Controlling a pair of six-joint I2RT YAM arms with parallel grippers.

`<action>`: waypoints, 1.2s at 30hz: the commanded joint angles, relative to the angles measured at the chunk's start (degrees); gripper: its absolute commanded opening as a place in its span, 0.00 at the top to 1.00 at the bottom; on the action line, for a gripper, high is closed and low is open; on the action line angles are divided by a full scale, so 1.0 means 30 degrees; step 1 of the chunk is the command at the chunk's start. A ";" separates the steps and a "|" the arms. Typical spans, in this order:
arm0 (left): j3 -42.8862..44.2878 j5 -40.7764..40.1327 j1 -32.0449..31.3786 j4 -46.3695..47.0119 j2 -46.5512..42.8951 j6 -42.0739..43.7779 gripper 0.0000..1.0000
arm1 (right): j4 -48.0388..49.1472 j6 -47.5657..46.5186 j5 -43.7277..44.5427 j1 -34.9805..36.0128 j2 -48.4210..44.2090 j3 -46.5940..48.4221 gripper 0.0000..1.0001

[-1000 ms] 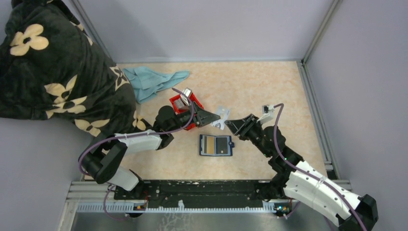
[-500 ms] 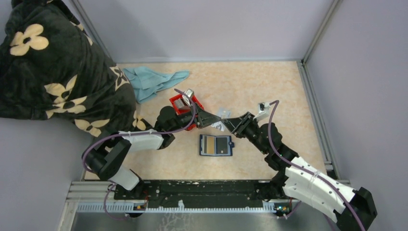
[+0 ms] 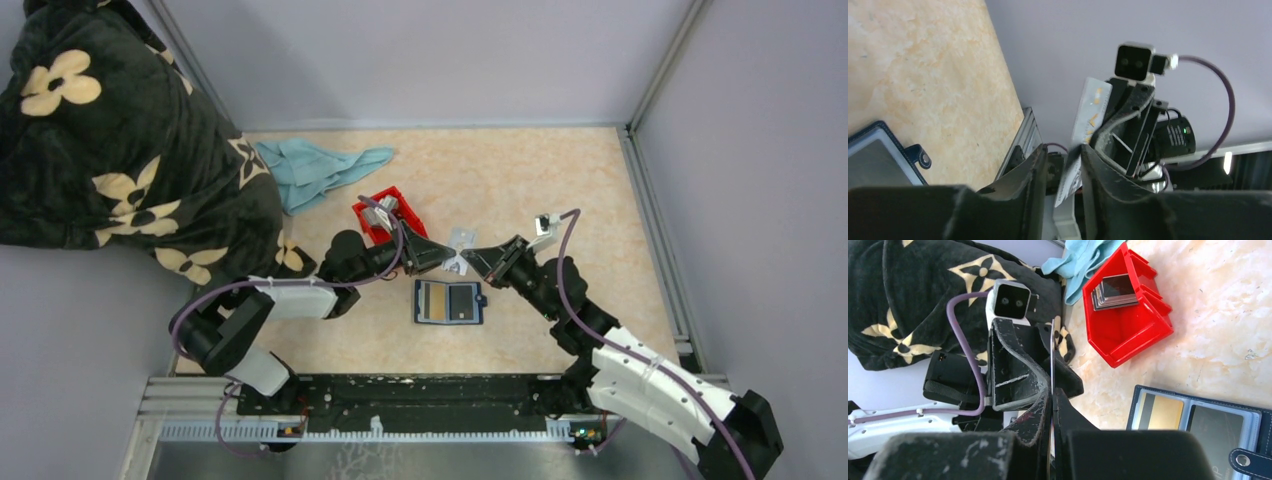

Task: Put the credit cards into the card holder
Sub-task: Pick up the credit card from the storage box, then turn over the card slot in the card holder.

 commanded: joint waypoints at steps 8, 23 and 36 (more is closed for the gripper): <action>-0.0331 -0.5506 -0.0032 -0.9943 -0.4152 0.3930 0.54 | -0.4195 -0.2258 0.0431 -0.0146 -0.0835 0.2560 1.00; 0.1424 -0.8647 -0.1901 -1.7285 -0.3279 0.7097 0.60 | -0.9214 -0.4456 -0.0368 0.0083 0.3280 0.4388 1.00; 0.2521 -1.0491 -0.3204 -2.0242 -0.0609 0.7760 0.62 | -0.9440 -0.4772 0.0192 0.1000 0.6334 0.4437 1.00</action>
